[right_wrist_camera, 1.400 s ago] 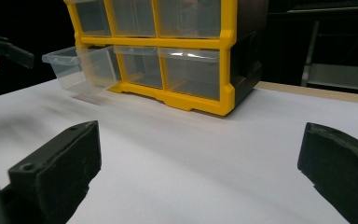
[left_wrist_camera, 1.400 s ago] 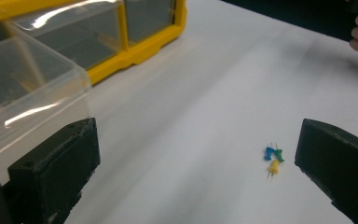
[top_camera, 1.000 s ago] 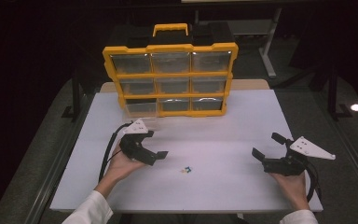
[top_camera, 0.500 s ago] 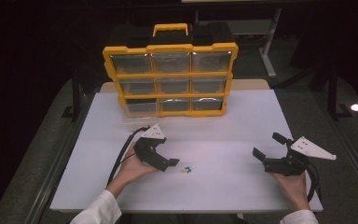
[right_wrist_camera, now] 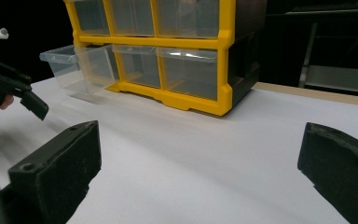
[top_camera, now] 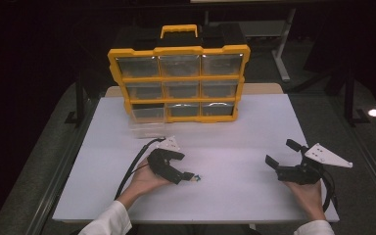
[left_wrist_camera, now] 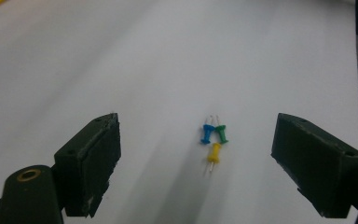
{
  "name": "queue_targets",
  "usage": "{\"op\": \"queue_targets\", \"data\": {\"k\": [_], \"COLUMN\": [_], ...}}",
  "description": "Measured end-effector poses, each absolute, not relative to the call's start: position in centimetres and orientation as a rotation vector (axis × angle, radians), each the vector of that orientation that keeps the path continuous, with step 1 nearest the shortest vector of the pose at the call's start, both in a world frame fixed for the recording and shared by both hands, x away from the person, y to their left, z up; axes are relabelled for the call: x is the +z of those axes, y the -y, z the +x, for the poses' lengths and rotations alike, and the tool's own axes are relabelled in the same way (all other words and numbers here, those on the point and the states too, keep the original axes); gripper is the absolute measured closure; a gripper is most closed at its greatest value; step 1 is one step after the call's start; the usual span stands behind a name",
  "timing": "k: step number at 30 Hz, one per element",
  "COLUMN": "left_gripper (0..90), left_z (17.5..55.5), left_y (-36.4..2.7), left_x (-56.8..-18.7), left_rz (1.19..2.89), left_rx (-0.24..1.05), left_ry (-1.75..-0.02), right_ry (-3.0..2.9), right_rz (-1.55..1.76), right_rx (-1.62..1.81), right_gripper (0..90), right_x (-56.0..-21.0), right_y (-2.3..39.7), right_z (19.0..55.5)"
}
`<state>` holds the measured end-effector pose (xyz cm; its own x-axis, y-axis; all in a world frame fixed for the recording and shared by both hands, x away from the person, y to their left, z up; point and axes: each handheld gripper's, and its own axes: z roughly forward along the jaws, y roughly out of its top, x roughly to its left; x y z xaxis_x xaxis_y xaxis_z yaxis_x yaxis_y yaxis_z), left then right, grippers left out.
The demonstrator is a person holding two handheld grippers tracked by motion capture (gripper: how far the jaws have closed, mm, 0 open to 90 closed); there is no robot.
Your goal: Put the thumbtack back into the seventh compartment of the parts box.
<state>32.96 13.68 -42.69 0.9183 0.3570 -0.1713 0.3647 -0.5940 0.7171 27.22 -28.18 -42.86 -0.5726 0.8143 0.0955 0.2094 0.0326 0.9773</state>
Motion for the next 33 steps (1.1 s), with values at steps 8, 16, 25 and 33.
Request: {"op": "queue_targets", "data": {"k": [8,16,25,33], "left_gripper": [28.6,41.2,46.9,58.0], "left_z": [32.5,32.3,32.1,32.2], "left_y": [-13.0,-12.5,-11.7,-11.4], "left_x": [-43.3,-43.7,-44.3,-44.6], "left_rz": [2.314,2.349,2.406,2.398], "left_rx": [-0.012,-0.02,-0.01,0.024], "left_ry": [-0.474,-0.439,-0.417,-0.459], "right_ry": [-1.836,-1.841,-1.847,-1.818], "right_rz": [1.033,1.033,1.031,1.022], "right_rx": [1.556,1.552,1.538,1.533], "right_gripper": [0.0,0.0,0.0,0.0], "right_x": [-42.9,-43.0,-43.0,-42.8], "right_y": [28.0,27.9,27.8,27.9], "right_z": [27.2,27.2,27.2,27.0]}}
